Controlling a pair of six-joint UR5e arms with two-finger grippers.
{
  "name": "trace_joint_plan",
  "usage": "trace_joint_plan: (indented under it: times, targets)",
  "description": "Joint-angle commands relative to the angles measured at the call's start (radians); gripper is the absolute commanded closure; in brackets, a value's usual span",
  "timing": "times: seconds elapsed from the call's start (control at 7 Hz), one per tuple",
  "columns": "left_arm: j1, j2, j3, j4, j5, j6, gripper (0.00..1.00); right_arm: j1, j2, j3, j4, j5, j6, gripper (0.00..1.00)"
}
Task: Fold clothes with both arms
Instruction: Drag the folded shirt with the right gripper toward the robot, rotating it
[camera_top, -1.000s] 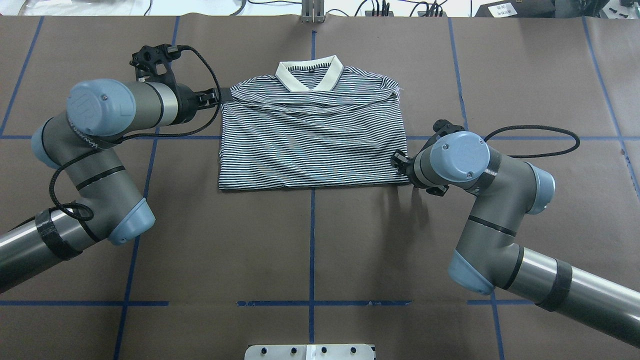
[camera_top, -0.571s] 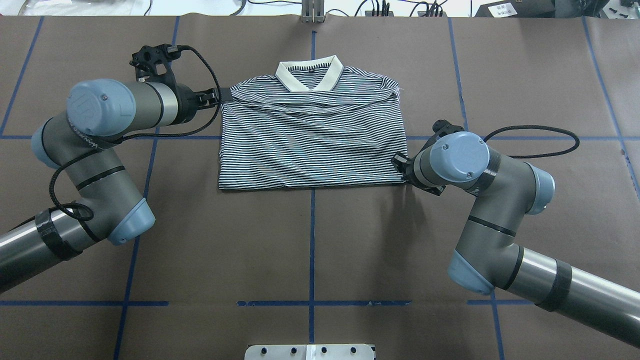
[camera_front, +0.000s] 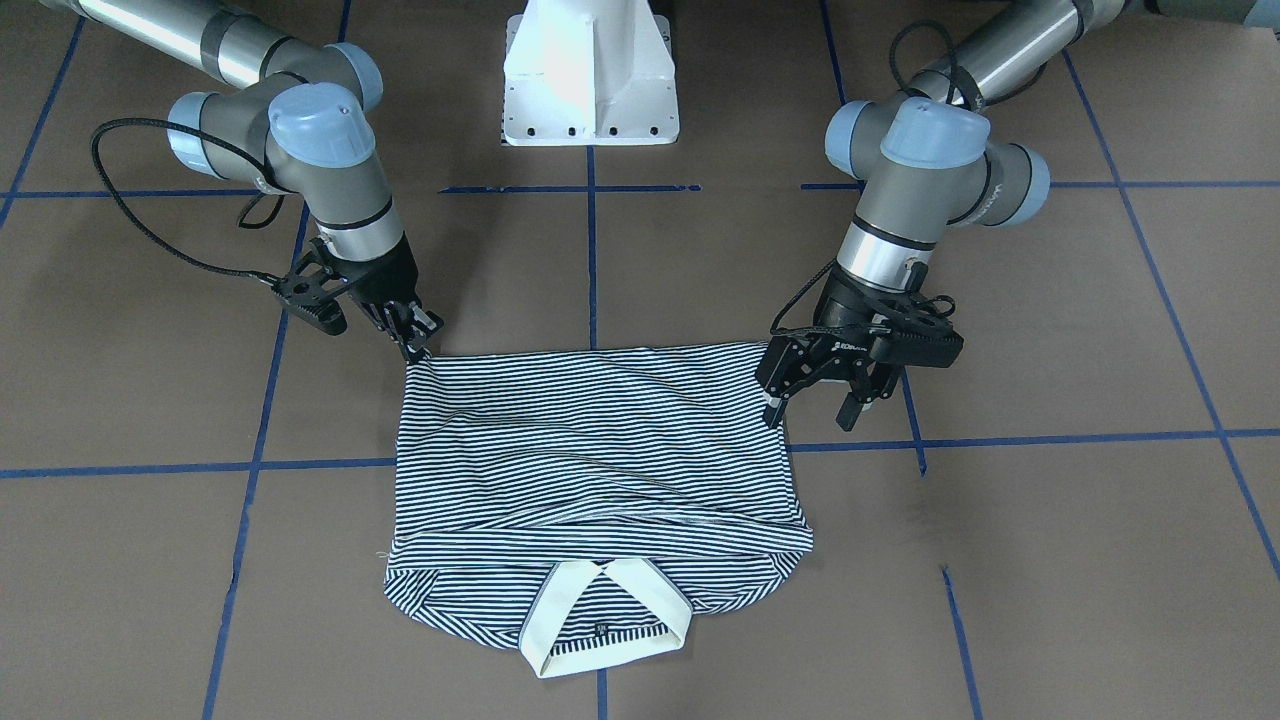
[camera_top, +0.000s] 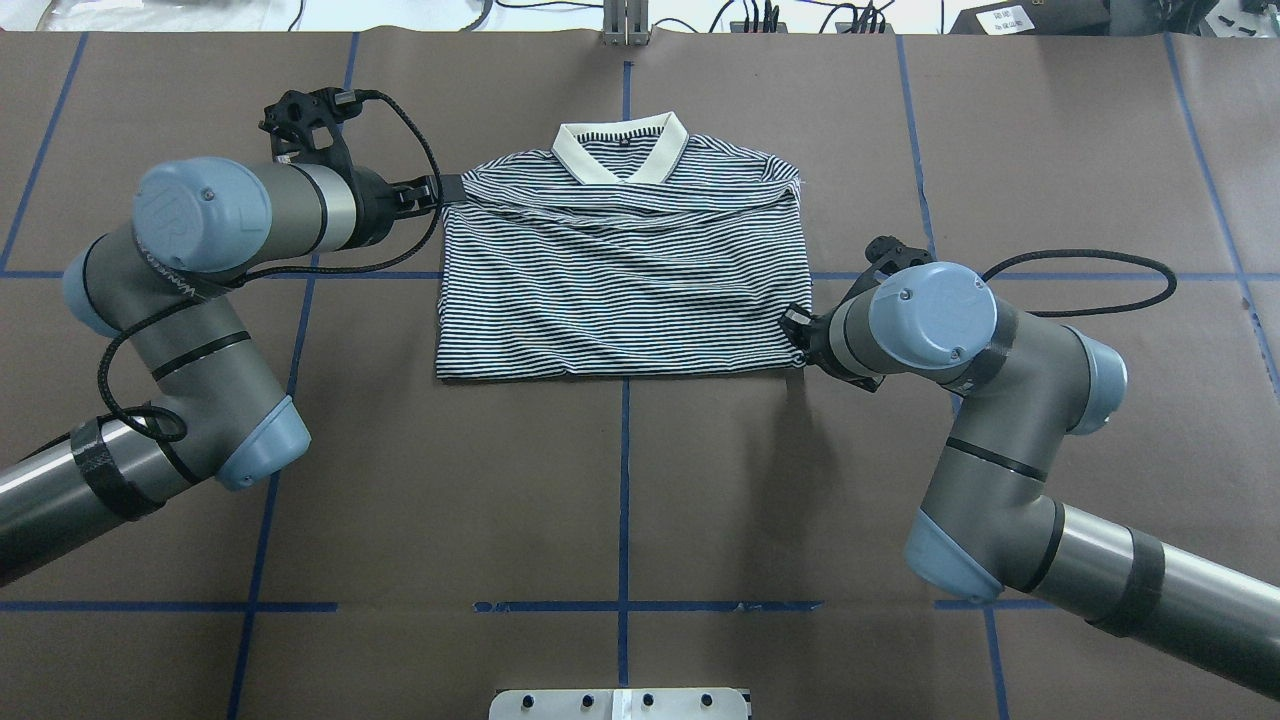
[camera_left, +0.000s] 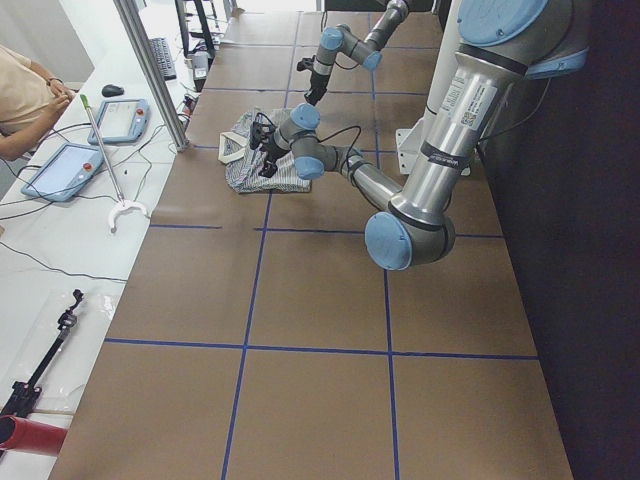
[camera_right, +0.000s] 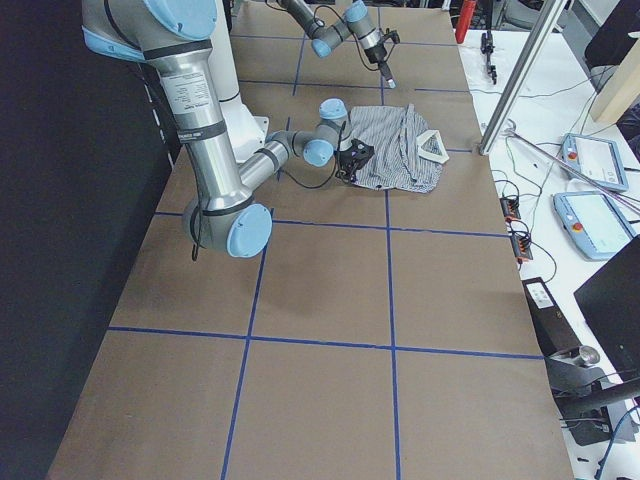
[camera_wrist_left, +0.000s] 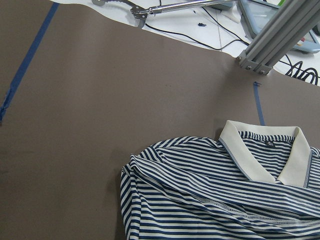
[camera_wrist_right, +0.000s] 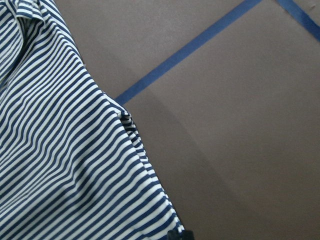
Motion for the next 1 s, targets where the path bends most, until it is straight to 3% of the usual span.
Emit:
trace_joint_plan:
  times: [0.0,0.29,0.57,0.86]
  targets:
    - [0.001,-0.001,-0.007,0.001,-0.004,0.0,0.0,-0.097,-0.172,0.193,-0.004,0.005,0.005,1.0]
    - [0.058,0.004,-0.009,-0.011,0.001,-0.008,0.0,-0.289,-0.358,0.44,-0.072,0.005,0.102,1.0]
    - [0.078,0.009,-0.068,-0.03,-0.001,-0.141,0.0,-0.516,-0.37,0.551,-0.274,-0.001,0.152,1.0]
    - [0.113,0.013,-0.082,-0.028,0.007,-0.192,0.0,-0.57,-0.371,0.584,-0.353,0.005,0.153,1.0]
